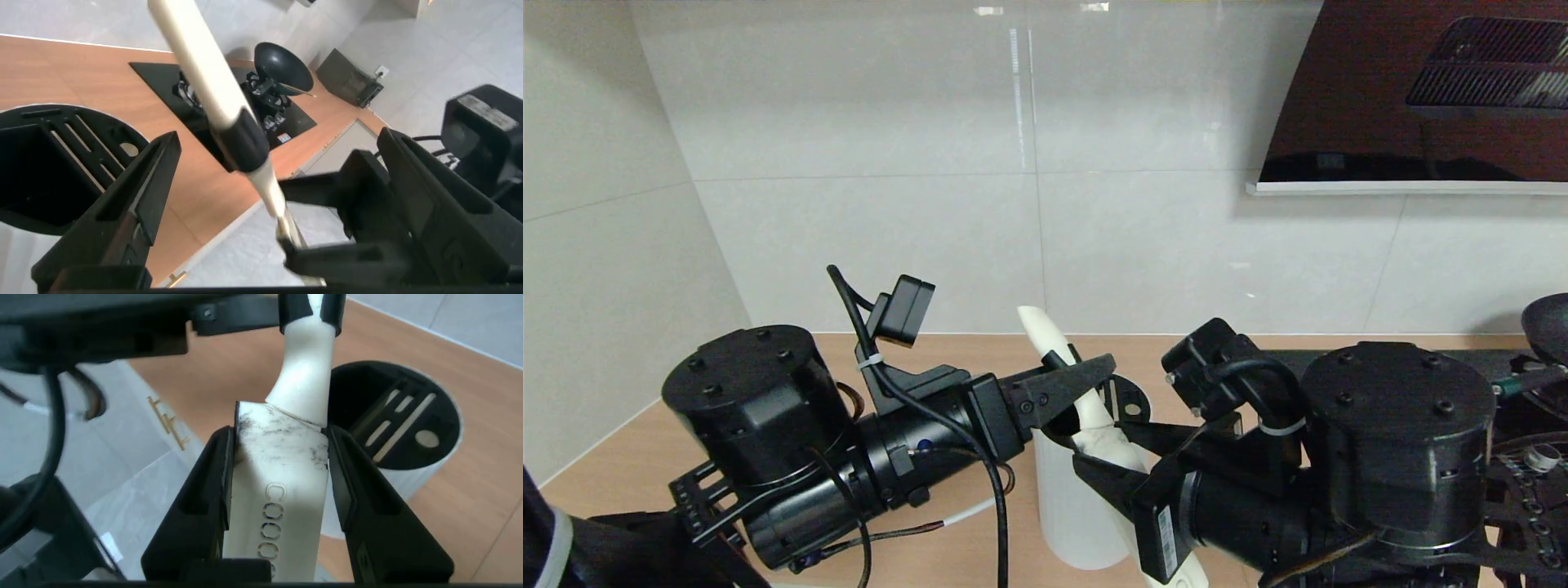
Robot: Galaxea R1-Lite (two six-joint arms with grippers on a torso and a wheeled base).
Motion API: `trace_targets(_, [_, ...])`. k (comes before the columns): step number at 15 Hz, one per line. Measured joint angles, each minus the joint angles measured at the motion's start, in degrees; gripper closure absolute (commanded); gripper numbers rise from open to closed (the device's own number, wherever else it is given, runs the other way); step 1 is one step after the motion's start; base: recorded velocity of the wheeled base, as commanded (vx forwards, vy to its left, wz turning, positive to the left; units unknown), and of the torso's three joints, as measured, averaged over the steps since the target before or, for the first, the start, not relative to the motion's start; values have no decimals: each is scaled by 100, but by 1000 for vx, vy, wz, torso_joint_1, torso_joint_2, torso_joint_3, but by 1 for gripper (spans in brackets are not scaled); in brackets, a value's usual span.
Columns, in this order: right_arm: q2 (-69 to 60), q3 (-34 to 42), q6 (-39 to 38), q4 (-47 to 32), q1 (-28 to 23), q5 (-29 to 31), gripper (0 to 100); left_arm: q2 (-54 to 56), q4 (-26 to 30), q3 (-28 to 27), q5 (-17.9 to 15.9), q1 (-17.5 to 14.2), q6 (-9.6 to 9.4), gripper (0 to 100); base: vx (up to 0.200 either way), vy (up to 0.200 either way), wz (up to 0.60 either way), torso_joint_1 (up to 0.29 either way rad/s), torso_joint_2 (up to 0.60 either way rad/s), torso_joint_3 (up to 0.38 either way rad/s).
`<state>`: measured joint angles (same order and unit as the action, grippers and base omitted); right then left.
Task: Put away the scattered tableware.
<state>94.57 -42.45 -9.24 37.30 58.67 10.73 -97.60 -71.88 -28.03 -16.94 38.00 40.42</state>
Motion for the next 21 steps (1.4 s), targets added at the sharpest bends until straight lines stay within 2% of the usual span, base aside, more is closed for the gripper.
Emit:
trace_targets(7, [-102, 69, 11, 5, 150, -2, 100, -44, 0, 6, 1, -2, -17, 0, 0, 0, 0, 0, 0, 0])
trace_targets(8, [-108, 74, 11, 5, 169, 0, 100, -63, 0, 6, 39, -2, -28, 100, 0, 0, 0, 0, 0, 0])
trace_targets(21, [-139, 74, -6, 5, 212, 29, 100, -72, 24, -35, 121, 10, -35, 100, 0, 0, 0, 0, 0, 0])
